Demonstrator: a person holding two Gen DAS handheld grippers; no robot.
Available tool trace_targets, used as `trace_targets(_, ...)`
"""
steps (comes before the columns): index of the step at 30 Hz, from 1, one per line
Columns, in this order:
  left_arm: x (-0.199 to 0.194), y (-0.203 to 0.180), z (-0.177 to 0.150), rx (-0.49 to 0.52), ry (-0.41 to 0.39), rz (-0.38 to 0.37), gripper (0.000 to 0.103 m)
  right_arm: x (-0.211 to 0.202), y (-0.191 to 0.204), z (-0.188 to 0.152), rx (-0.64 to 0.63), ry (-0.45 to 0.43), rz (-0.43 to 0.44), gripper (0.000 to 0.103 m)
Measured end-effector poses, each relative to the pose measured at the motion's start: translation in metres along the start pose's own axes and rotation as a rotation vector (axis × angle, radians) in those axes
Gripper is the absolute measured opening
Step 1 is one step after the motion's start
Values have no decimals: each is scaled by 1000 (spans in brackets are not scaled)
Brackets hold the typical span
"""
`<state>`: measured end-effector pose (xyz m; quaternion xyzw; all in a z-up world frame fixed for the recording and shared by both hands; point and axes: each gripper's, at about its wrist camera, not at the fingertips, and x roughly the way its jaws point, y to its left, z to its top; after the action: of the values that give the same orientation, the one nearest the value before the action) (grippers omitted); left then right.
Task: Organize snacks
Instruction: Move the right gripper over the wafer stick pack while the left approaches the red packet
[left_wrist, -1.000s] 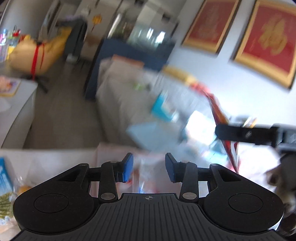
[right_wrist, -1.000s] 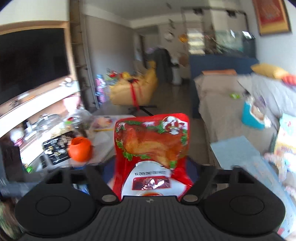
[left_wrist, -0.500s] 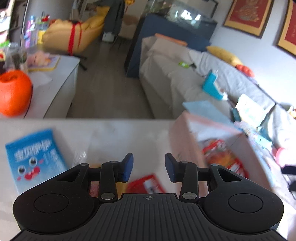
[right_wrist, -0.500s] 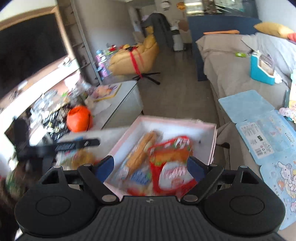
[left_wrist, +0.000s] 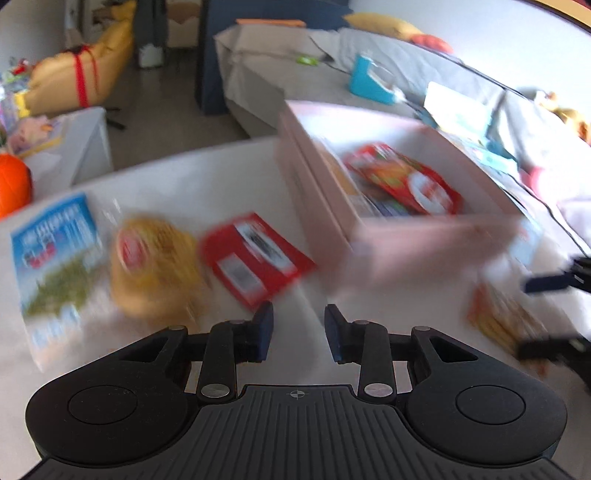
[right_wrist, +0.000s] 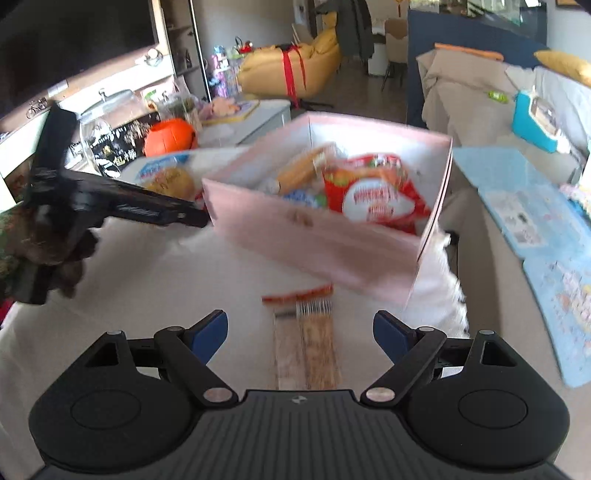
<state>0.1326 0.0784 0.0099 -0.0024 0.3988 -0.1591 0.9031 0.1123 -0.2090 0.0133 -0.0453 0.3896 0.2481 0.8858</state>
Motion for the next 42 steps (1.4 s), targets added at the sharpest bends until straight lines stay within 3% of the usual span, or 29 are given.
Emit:
trace_targets(3,-13,-3,-5,-4,-10,-14,33,10,0,-8,21,23,6,87)
trace_targets(5,-24,7,5,-82,-85,-24,32,13,2,-8,22,30,13,87)
trace_targets(8,-19,22,34,-116,-183,101,33,19,6,-8,21,33,9,87)
trace_targets(12,32,40,68,-105,-92,210,30,28,13,-9,28,41,5,87)
trace_targets(14,53,42,74,-88,-51,225,27,27,18,-11,14,33,-15,87)
trace_targets(18,53,33,62,8,-4,190,23,21,21,-18,-13,29,-11,87)
trace_targets(24,1,6,11,-81,32,16,23,13,14,-26,10,9,-14,87)
trace_targets(31,-48,-14,-48,-177,-2,-86,24,16,36,-25,-27,10,25,87)
trace_targets(33,-66,-17,-57,-187,-50,-60,24,15,44,-26,-48,13,43,87)
trace_targets(38,-96,-21,-60,-155,-126,107,24,16,55,-26,-78,17,53,87)
trace_targets(42,-104,-9,-48,-190,-205,205,24,16,59,-27,-76,15,50,87)
